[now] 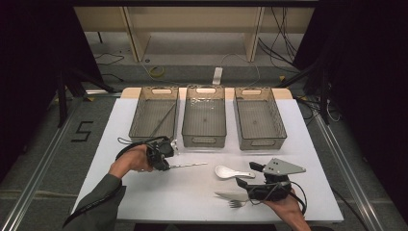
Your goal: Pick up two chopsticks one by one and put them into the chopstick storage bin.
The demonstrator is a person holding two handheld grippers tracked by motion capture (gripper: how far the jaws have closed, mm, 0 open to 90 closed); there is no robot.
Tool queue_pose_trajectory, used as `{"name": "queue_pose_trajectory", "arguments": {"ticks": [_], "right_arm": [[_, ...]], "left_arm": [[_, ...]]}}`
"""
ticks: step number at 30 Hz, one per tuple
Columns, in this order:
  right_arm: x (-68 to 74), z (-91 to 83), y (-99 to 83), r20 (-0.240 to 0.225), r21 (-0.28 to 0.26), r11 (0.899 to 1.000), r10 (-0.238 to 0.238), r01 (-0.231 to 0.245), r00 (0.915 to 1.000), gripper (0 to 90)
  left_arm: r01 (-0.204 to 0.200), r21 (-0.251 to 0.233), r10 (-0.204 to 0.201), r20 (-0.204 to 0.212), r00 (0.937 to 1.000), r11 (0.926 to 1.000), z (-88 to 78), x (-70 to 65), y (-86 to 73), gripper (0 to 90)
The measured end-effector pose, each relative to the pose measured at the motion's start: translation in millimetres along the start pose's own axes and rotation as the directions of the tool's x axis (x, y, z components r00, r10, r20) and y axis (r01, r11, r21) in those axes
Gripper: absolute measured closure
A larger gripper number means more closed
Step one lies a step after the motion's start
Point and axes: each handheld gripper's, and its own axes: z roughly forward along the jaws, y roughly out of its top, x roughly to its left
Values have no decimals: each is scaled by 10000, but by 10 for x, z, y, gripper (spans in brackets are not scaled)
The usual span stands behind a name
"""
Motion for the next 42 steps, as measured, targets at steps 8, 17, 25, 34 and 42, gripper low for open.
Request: {"name": "queue_pose_trajectory", "arguments": {"ticks": [8, 17, 25, 34, 42], "right_arm": [[1, 0, 0, 8, 24, 10000, -11, 11, 10000, 276], [1, -2, 3, -3, 24, 10000, -39, 39, 10000, 276], [-1, -1, 0, -5, 25, 10000, -18, 18, 10000, 276], [-2, -4, 2, 6, 27, 10000, -4, 4, 10000, 276], [-3, -5, 1, 16, 22, 10000, -5, 5, 10000, 276]], "left_arm": [[-60, -41, 60, 56, 10000, 10000, 4, -5, 1, 845], [-174, -161, 175, 44, 9998, 9997, -3, -2, -16, 849], [-244, -416, 244, -18, 9997, 9988, -76, -50, 8, 850], [-152, -1031, 135, -174, 9998, 9946, -263, -63, 2, 850], [997, -1580, -1014, -27, 9948, 9824, -412, 6, -34, 849]]}}
